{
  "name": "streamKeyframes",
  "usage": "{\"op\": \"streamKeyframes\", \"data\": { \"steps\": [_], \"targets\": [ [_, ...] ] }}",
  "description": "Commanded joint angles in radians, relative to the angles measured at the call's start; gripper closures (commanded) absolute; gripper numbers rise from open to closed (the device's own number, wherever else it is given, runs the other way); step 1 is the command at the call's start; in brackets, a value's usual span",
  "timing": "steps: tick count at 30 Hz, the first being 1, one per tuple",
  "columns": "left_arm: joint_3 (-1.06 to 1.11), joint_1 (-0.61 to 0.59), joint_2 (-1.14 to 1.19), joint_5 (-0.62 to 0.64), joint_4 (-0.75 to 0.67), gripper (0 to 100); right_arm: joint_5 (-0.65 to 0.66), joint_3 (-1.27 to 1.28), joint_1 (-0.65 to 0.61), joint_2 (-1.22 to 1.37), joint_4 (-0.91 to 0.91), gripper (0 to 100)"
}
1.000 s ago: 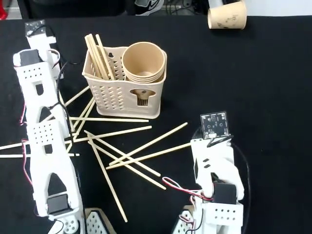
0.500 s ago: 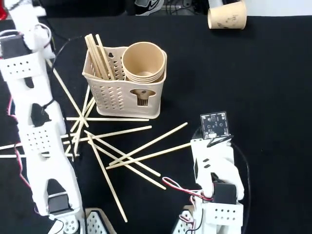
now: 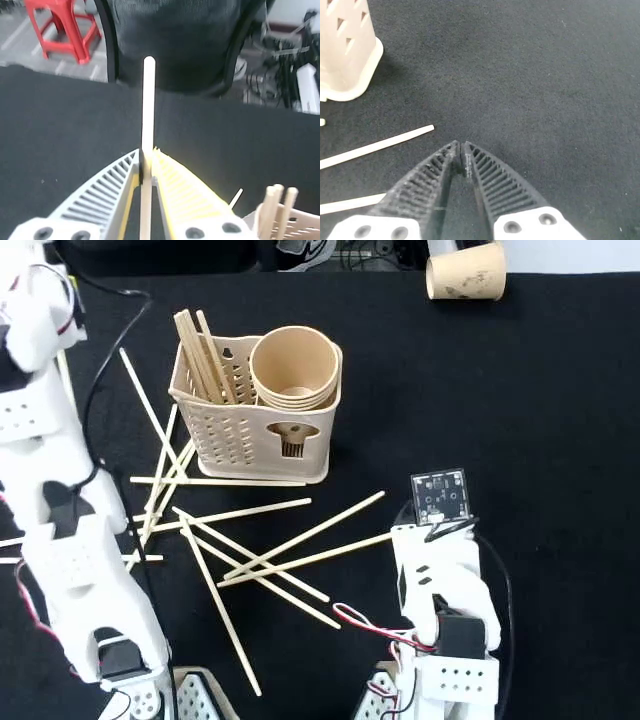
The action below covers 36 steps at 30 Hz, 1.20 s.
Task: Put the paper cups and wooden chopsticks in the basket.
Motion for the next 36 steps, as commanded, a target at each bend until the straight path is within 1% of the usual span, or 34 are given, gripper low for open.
{"op": "streamKeyframes", "data": {
  "steps": [1, 4, 7, 9, 12, 16, 19, 23, 25, 27, 28, 31, 33, 36],
  "targets": [
    [0.228, 0.012, -0.189, 0.0, 0.006, 97, 0.009, -0.004, 0.015, -0.068, 0.002, 98.3],
    [0.524, 0.041, -0.35, -0.008, 0.002, 97, 0.009, -0.004, 0.015, -0.068, 0.002, 98.3],
    [0.76, 0.084, -0.516, -0.009, -0.032, 97, 0.009, -0.004, 0.015, -0.068, 0.002, 98.3],
    [0.892, 0.107, -0.618, -0.009, -0.086, 97, 0.009, -0.004, 0.015, -0.068, 0.002, 98.3],
    [1.096, 0.127, -0.781, -0.009, -0.209, 97, 0.009, -0.004, 0.015, -0.068, 0.002, 98.3],
    [1.406, 0.14, -1.023, -0.005, -0.446, 97, 0.009, -0.004, 0.015, -0.068, 0.002, 98.3],
    [1.646, 0.14, -1.224, -0.002, -0.684, 97, 0.009, -0.004, 0.015, -0.068, 0.002, 98.3],
    [1.962, 0.143, -1.453, 0.003, -1.129, 97, 0.009, -0.004, 0.015, -0.068, 0.002, 98.3],
    [2.121, 0.177, -1.53, 0.058, -1.361, 97, 0.009, -0.004, 0.015, -0.068, 0.002, 98.3],
    [2.247, 0.231, -1.591, 0.133, -1.537, 97, 0.009, -0.004, 0.015, -0.068, 0.002, 98.3],
    [2.293, 0.251, -1.608, 0.15, -1.608, 97, 0.009, -0.004, 0.015, -0.068, 0.002, 98.3],
    [2.364, 0.314, -1.628, 0.163, -1.714, 97, 0.009, -0.004, 0.015, -0.068, 0.002, 98.3],
    [2.368, 0.348, -1.628, 0.164, -1.729, 97, 0.009, -0.004, 0.015, -0.068, 0.002, 98.3],
    [2.335, 0.36, -1.606, 0.164, -1.765, 97, 0.009, -0.004, 0.015, -0.068, 0.002, 98.3]
  ]
}}
